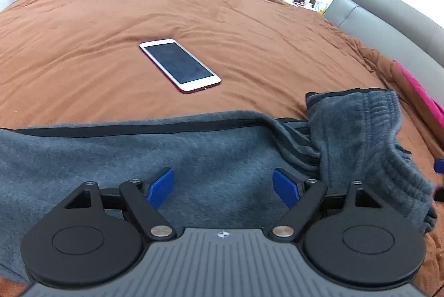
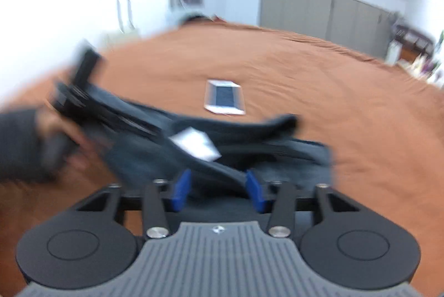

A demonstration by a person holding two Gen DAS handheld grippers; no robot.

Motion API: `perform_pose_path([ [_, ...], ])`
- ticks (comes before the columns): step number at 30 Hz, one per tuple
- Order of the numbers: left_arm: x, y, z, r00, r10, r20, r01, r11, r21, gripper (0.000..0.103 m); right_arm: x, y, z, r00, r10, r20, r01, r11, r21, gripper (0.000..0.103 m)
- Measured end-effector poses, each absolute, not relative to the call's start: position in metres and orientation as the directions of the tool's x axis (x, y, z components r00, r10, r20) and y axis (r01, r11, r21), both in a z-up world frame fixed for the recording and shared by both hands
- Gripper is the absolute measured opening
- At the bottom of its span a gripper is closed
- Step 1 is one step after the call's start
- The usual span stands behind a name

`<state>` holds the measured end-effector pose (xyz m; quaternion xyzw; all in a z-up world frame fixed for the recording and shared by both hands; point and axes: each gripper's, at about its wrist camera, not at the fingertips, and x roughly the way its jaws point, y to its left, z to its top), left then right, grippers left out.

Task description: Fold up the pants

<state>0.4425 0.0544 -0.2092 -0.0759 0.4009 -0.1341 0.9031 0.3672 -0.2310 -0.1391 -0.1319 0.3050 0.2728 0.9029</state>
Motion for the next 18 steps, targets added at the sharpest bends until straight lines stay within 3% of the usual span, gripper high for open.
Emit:
perform_pose_path([
  [4, 0.443, 0.054, -0.217, 0.627, -0.298, -0.719, 0.179, 0.954, -0.24, 0.095, 0.394, -0.235, -0.151, 0.679, 0.305, -0.668, -0.559, 0.804, -0.202, 0.034],
  [5, 0.442, 0.053, -0.218, 0.627, -0.296, -0.721, 0.186, 0.955, -0.23, 0.095, 0.398, -0.232, -0.153, 0.682, 0.289, -0.672, -0.563, 0.794, -0.23, 0.037],
  [7, 0.44, 0.05, -0.221, 0.628, -0.289, -0.723, 0.199, 0.957, -0.209, 0.095, 0.404, -0.223, -0.163, 0.683, 0.243, -0.689, -0.596, 0.731, -0.332, 0.058],
  [9, 0.439, 0.049, -0.221, 0.628, -0.288, -0.723, 0.21, 0.957, -0.199, 0.095, 0.409, -0.232, -0.167, 0.698, 0.22, -0.682, -0.608, 0.685, -0.401, 0.06],
  [13, 0.44, 0.054, -0.223, 0.623, -0.309, -0.719, 0.221, 0.951, -0.217, 0.095, 0.425, -0.233, -0.16, 0.634, 0.249, -0.732, -0.643, 0.695, -0.32, 0.06],
  [15, 0.441, 0.056, -0.224, 0.621, -0.316, -0.718, 0.218, 0.949, -0.228, 0.095, 0.431, -0.238, -0.159, 0.628, 0.264, -0.732, -0.64, 0.71, -0.293, 0.052],
  [16, 0.441, 0.056, -0.225, 0.621, -0.316, -0.717, 0.215, 0.949, -0.232, 0.095, 0.435, -0.239, -0.161, 0.62, 0.274, -0.735, -0.651, 0.703, -0.287, 0.031],
  [18, 0.439, 0.057, -0.225, 0.623, -0.318, -0.715, 0.215, 0.948, -0.234, 0.095, 0.443, -0.234, -0.167, 0.594, 0.27, -0.757, -0.668, 0.691, -0.278, 0.004],
])
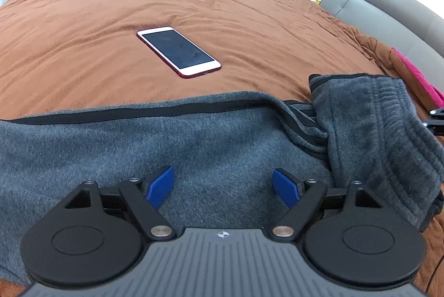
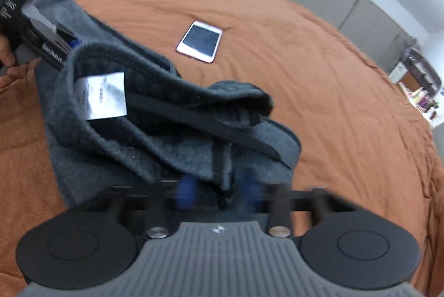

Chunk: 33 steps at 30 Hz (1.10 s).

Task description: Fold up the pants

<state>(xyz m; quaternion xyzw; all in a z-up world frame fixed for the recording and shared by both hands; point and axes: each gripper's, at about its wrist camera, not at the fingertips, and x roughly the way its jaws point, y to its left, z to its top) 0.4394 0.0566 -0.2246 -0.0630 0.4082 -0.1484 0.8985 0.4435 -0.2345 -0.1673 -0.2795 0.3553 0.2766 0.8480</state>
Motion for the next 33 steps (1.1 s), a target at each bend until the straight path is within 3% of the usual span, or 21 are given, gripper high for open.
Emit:
perform_pose_path([
  [6, 0.434, 0.065, -0.218, 0.608, -0.331, -0.722, 0.247, 0.943, -0.225, 0.095, 0.435, -0.224, -0.134, 0.661, 0.285, -0.694, -0.64, 0.698, -0.323, 0.003],
  [12, 0.426, 0.099, -0.21, 0.638, -0.305, -0.707, 0.168, 0.951, -0.258, 0.095, 0.442, -0.178, -0.1, 0.672, 0.359, -0.647, -0.671, 0.665, -0.328, 0.003],
  [20, 0.405, 0.133, -0.206, 0.641, -0.279, -0.715, 0.127, 0.957, -0.26, 0.095, 0.473, -0.075, -0.138, 0.608, 0.362, -0.706, -0.73, 0.605, -0.318, 0.004],
  [24, 0.4, 0.143, -0.206, 0.637, -0.286, -0.716, 0.132, 0.955, -0.264, 0.095, 0.482, -0.054, -0.165, 0.598, 0.324, -0.733, -0.718, 0.622, -0.311, 0.011],
  [26, 0.399, 0.149, -0.202, 0.645, -0.278, -0.712, 0.118, 0.957, -0.266, 0.095, 0.481, -0.05, -0.171, 0.607, 0.323, -0.726, -0.708, 0.635, -0.31, 0.032],
  [27, 0.399, 0.153, -0.2, 0.647, -0.273, -0.712, 0.106, 0.957, -0.271, 0.095, 0.481, -0.05, -0.171, 0.599, 0.324, -0.733, -0.709, 0.639, -0.297, 0.07],
  [28, 0.399, 0.159, -0.197, 0.65, -0.269, -0.711, 0.089, 0.956, -0.28, 0.095, 0.479, -0.052, -0.168, 0.594, 0.33, -0.734, -0.707, 0.65, -0.28, 0.086],
  [31, 0.393, 0.187, -0.182, 0.664, -0.254, -0.703, 0.044, 0.952, -0.303, 0.095, 0.471, -0.053, -0.151, 0.632, 0.352, -0.69, -0.677, 0.684, -0.272, 0.077],
  [33, 0.386, 0.21, -0.174, 0.674, -0.226, -0.704, 0.02, 0.957, -0.288, 0.095, 0.465, -0.056, -0.133, 0.67, 0.37, -0.644, -0.651, 0.71, -0.27, 0.078],
])
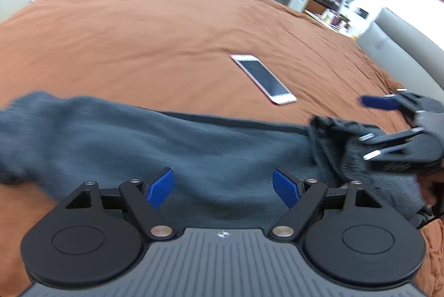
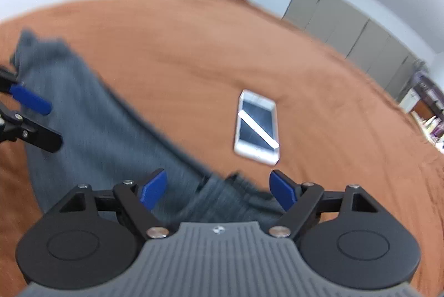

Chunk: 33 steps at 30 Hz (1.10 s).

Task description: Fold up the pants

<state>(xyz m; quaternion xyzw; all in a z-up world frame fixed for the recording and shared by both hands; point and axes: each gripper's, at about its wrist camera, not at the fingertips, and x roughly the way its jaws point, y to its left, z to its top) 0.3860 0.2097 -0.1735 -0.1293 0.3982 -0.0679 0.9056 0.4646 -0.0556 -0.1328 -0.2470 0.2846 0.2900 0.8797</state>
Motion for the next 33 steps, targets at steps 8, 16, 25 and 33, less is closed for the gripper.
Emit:
perform_pose_path([
  [8, 0.358, 0.343, -0.198, 0.657, -0.216, -0.722, -0.336, 0.774, -0.537, 0.095, 0.425, -0.032, -0.089, 0.65, 0.499, -0.573, -0.698, 0.69, -0.191, 0.081],
  [16, 0.385, 0.377, -0.237, 0.688, -0.161, -0.708, -0.491, 0.615, -0.617, 0.095, 0.385, 0.01, -0.107, 0.552, 0.568, -0.61, -0.786, 0.598, -0.154, 0.08],
  [25, 0.41, 0.363, -0.242, 0.71, -0.05, -0.703, -0.517, 0.641, -0.567, 0.062, 0.387, -0.013, -0.119, 0.532, 0.556, -0.639, -0.772, 0.629, -0.095, 0.08],
  [33, 0.411, 0.354, -0.234, 0.729, -0.054, -0.683, -0.449, 0.715, -0.536, 0.019, 0.383, -0.041, -0.117, 0.556, 0.523, -0.646, -0.739, 0.667, -0.097, 0.08],
])
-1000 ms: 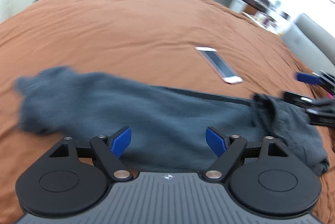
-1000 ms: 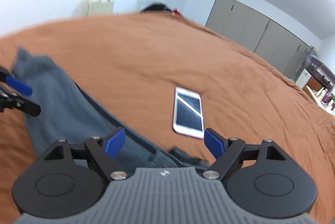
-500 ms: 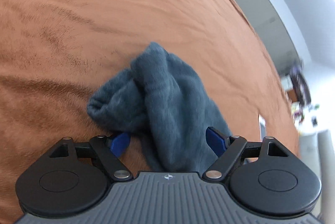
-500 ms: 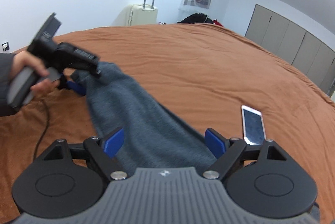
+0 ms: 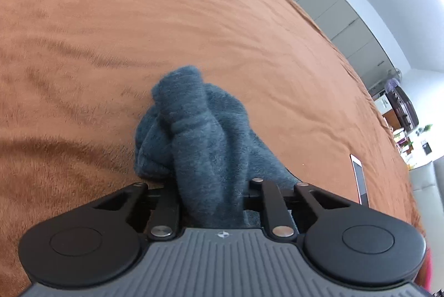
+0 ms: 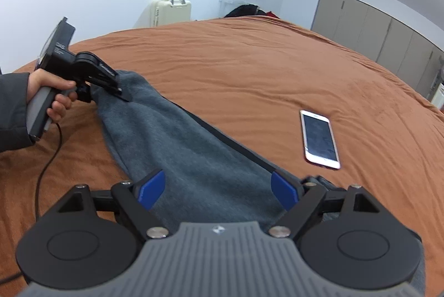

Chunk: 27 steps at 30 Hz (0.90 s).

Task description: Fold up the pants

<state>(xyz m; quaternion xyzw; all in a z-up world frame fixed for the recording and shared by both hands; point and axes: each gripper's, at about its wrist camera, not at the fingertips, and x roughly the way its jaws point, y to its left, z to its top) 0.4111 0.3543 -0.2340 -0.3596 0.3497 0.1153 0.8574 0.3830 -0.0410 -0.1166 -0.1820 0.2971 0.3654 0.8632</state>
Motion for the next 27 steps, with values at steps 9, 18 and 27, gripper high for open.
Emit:
perform_pose_path([
  [9, 0.414, 0.322, -0.191, 0.735, 0.039, -0.677, -0.37, 0.859, -0.353, 0.018, 0.402, -0.01, -0.157, 0.464, 0.57, -0.678, -0.751, 0.659, 0.04, 0.036],
  [18, 0.412, 0.263, -0.139, 0.781, 0.055, -0.622, -0.179, 0.974, -0.138, 0.018, 0.405, 0.003, -0.206, 0.41, 0.563, -0.718, -0.699, 0.699, 0.15, 0.03],
  [27, 0.412, 0.139, -0.133, 0.757, -0.057, -0.651, 0.184, 0.975, 0.128, 0.019, 0.399, -0.031, -0.182, 0.407, 0.668, -0.623, -0.669, 0.682, 0.295, 0.031],
])
